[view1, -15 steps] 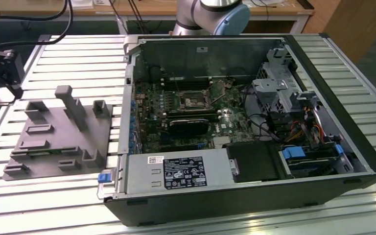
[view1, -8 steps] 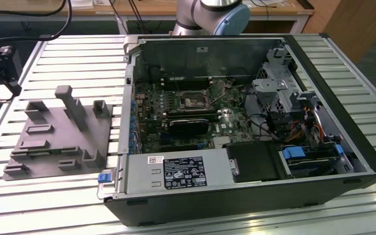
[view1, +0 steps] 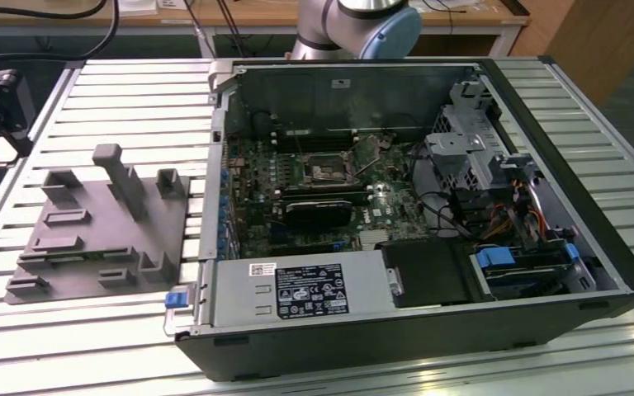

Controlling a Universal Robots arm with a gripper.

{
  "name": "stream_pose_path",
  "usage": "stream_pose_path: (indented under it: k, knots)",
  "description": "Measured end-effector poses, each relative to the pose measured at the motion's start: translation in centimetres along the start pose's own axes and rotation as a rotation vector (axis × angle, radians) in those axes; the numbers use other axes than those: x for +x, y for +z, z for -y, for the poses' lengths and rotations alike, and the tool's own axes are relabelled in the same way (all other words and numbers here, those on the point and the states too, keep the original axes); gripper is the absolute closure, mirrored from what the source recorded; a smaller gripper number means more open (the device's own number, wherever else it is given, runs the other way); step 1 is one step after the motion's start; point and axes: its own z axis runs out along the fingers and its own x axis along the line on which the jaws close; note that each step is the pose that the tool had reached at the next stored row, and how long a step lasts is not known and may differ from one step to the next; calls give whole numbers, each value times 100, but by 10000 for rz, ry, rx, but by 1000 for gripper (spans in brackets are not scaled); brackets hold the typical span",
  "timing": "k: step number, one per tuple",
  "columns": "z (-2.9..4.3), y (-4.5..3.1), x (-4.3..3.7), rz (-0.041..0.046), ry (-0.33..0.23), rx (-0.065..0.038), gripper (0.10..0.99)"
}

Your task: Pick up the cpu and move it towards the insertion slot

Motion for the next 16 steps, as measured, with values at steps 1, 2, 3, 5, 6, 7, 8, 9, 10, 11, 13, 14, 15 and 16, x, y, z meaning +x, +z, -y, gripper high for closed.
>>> stream_pose_path:
  k: [1, 2, 3, 5, 6, 7, 8, 9, 10, 11, 13, 14, 15, 16]
  knots:
    - [-3, -10, 0, 0, 0, 7, 541]
    - [-5, -19, 0, 0, -1, 12, 541]
    - [-7, -28, 0, 1, -1, 17, 541]
    - [-12, -49, -1, 0, -1, 28, 541]
    - [-15, -61, 0, -1, 0, 35, 541]
    - [-17, -72, -1, -1, 0, 40, 541]
    - [-19, -83, -1, 0, -1, 44, 541]
    - [-21, -93, -1, -1, -1, 48, 541]
    - [-23, -102, -1, 0, 0, 51, 541]
    - [-25, -111, -1, -2, 0, 55, 541]
    - [-28, -130, -1, -1, 0, 62, 541]
    - [-30, -140, -1, -1, 0, 65, 541]
    - [-32, -150, -1, -2, 0, 70, 541]
    - [-34, -159, -1, -2, 0, 73, 541]
